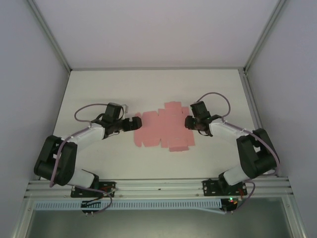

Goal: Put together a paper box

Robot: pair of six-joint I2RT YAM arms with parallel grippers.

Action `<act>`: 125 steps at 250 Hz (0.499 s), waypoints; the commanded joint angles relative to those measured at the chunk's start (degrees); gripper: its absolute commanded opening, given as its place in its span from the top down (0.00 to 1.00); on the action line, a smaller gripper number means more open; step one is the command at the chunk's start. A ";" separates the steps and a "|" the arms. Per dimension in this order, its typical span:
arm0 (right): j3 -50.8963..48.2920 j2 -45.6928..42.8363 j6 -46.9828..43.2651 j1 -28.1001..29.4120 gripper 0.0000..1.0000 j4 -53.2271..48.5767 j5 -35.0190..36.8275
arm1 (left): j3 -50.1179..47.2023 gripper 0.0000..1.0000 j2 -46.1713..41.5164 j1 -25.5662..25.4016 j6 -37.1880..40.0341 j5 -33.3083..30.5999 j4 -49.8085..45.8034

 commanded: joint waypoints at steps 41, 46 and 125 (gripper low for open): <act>-2.71 5.18 4.44 0.57 0.78 2.00 1.65 | 0.99 0.05 6.28 -1.23 -1.59 6.33 4.63; -2.89 5.45 4.56 0.63 0.79 2.22 1.56 | 1.10 0.05 6.64 -1.28 -1.62 6.53 4.97; -5.49 8.07 6.48 1.07 0.89 5.07 -1.42 | 2.03 0.07 11.91 -2.85 -2.25 15.63 12.80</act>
